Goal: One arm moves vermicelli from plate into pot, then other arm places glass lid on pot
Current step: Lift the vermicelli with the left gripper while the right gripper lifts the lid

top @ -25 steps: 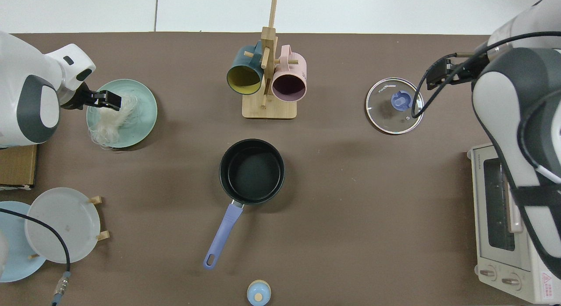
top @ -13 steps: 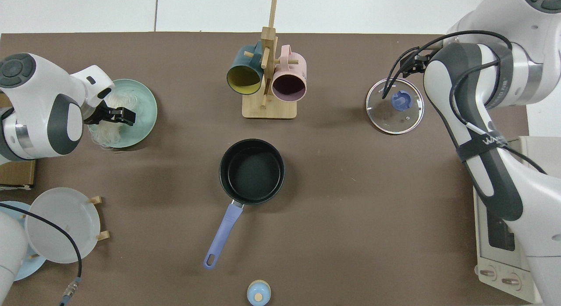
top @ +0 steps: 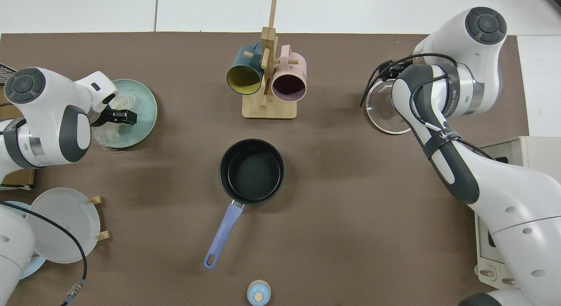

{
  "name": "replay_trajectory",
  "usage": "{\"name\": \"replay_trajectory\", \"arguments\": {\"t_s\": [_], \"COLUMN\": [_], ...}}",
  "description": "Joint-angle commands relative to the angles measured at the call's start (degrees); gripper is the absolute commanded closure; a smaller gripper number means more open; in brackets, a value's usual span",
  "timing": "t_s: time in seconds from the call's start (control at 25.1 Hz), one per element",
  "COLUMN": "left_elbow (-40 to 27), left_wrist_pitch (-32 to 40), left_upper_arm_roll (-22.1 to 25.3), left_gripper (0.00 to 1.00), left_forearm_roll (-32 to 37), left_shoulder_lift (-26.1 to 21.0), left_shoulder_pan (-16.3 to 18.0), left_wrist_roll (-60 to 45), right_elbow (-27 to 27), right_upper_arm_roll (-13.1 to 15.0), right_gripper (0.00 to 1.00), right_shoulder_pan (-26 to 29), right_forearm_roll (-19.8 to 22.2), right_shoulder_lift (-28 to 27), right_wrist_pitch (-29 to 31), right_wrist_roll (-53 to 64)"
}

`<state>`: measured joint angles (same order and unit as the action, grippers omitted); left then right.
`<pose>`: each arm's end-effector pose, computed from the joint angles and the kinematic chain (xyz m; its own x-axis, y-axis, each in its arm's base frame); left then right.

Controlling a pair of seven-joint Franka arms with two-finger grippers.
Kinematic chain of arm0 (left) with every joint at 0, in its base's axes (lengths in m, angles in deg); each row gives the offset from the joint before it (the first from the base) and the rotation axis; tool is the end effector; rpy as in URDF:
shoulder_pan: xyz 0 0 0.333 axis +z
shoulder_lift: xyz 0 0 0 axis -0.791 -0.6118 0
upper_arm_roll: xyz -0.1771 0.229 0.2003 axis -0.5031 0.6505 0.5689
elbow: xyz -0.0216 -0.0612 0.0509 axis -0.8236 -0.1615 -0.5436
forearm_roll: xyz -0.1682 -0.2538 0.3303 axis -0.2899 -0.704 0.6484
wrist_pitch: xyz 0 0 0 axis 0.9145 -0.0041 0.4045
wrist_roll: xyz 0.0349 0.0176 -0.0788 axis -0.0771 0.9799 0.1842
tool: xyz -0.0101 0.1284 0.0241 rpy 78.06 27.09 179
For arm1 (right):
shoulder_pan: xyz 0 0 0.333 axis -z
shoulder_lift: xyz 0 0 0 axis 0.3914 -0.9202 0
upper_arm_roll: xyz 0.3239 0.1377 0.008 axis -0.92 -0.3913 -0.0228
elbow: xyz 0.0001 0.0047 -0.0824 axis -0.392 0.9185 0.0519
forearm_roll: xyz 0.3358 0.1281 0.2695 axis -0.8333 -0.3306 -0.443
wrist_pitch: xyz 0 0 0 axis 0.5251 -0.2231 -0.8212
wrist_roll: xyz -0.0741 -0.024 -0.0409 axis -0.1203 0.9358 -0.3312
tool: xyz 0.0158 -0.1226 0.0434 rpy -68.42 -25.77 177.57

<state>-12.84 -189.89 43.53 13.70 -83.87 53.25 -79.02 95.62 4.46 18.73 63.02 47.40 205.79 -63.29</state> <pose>0.7371 0.0380 0.2724 0.9926 -0.0885 0.0837 -0.0861 -0.9958 -0.0324 0.8378 0.0468 0.3367 0.9899 -0.0535 0.1314 -0.0542 -0.9985 0.0022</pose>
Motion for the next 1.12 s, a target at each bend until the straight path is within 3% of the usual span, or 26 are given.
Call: {"name": "replay_trajectory", "arguments": {"t_s": [0.0, 0.2, 0.52, 1.08], "left_elbow": [-0.6, 0.9, 5.6, 5.7], "left_wrist_pitch": [-4.5, -2.0, 9.5, 22.6], "left_upper_arm_roll": [-0.6, -0.7, -0.7, -1.3], "left_gripper": [1.00, 1.00, 1.00, 1.00], "left_forearm_roll": [0.2, 0.2, 0.3, 1.0], "left_shoulder_lift": [-3.0, -2.6, 1.1, 13.2], "left_shoulder_pan": [1.5, 1.4, 1.1, 0.6], "left_wrist_roll": [2.1, 1.8, 1.6, 1.7], "right_elbow": [7.4, 12.8, 17.5, 17.9], "right_upper_arm_roll": [-0.3, -0.3, -0.3, -0.3], "right_gripper": [0.00, 0.00, 0.00, 0.01], "right_shoulder_pan": [0.5, 0.4, 0.5, 0.5], "right_forearm_roll": [1.2, 1.0, 0.8, 0.6], "right_shoulder_lift": [3.9, 6.6, 8.7, 8.7], "right_wrist_pitch": [3.0, 3.6, 5.6, 7.6], "right_wrist_roll": [-0.7, -0.7, 3.3, 3.2]}}
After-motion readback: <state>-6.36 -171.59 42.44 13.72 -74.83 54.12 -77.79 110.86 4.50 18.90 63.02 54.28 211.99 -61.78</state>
